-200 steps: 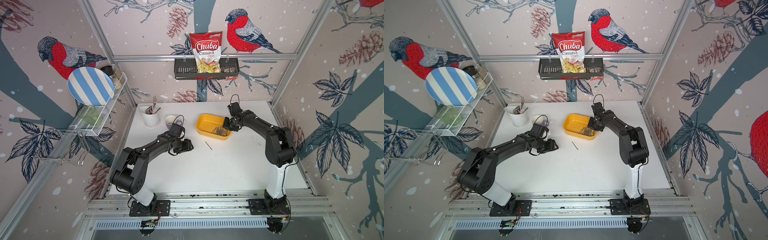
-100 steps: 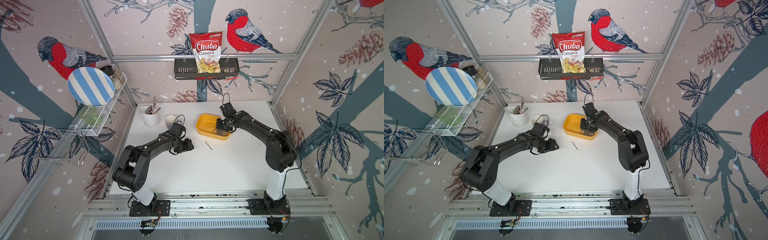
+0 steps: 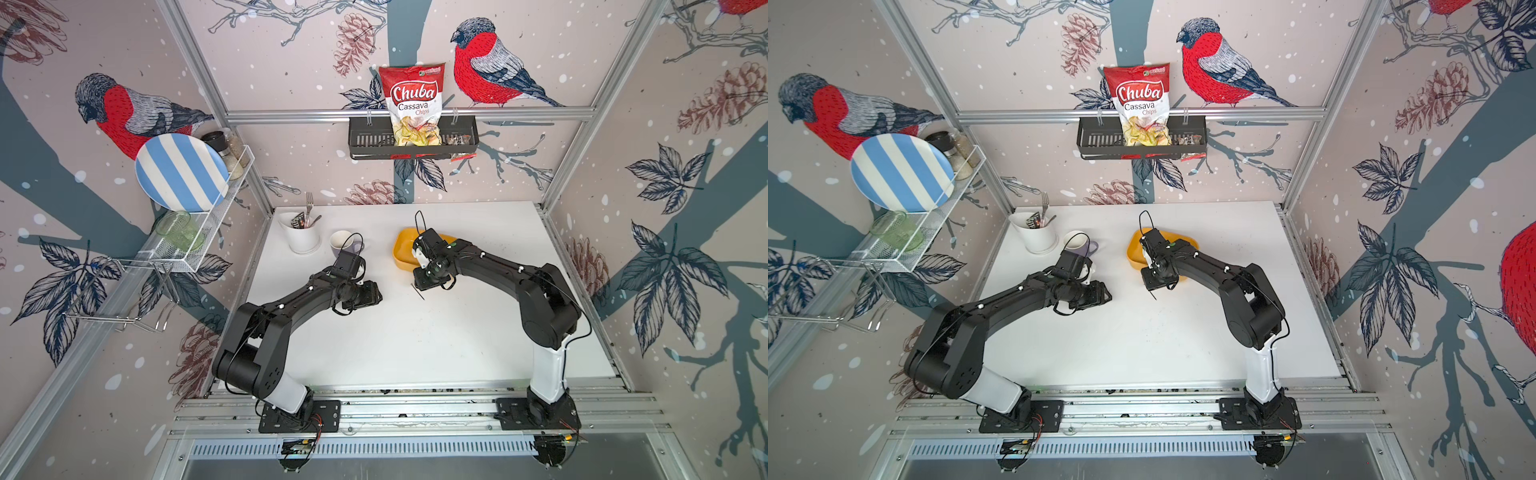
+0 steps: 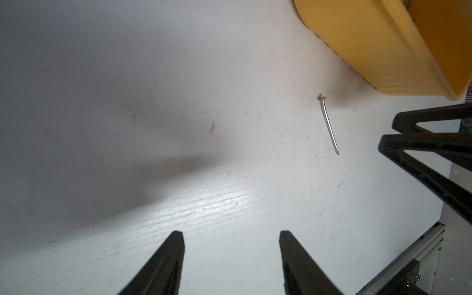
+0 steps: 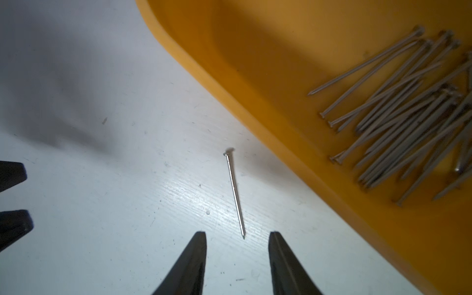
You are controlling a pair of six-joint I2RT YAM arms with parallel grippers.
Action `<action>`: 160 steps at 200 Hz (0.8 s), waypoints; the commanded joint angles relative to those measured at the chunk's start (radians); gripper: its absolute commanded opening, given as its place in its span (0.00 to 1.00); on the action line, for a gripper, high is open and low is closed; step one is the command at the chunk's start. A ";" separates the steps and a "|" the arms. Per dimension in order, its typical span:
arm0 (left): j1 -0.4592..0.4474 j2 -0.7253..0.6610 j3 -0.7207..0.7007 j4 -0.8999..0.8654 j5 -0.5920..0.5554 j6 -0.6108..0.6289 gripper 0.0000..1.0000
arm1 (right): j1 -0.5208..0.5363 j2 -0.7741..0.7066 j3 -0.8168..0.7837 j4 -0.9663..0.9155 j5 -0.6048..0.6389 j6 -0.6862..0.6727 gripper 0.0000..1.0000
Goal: Put the nails on the desktop into the storage box
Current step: Pick up the nail from the center of the board.
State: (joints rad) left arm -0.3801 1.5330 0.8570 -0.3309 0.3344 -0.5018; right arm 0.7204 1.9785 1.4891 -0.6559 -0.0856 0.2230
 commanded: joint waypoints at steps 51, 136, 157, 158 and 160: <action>0.014 -0.068 -0.050 0.006 -0.018 -0.026 0.63 | 0.030 0.104 0.058 -0.029 0.068 -0.108 0.44; 0.013 -0.053 -0.046 0.009 -0.012 -0.033 0.63 | 0.033 0.180 0.085 -0.043 0.070 -0.145 0.37; 0.014 -0.048 -0.040 0.008 -0.011 -0.033 0.62 | 0.033 0.202 0.092 -0.061 0.082 -0.146 0.34; 0.014 -0.048 -0.040 0.007 -0.011 -0.033 0.63 | 0.033 0.203 0.092 -0.062 0.083 -0.146 0.33; 0.013 -0.048 -0.040 0.007 -0.012 -0.033 0.63 | 0.034 0.204 0.091 -0.064 0.084 -0.146 0.32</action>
State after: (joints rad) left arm -0.3706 1.4799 0.8074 -0.3248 0.3183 -0.5266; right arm 0.7509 2.1502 1.5833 -0.6682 -0.0055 0.0967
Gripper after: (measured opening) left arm 0.626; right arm 0.354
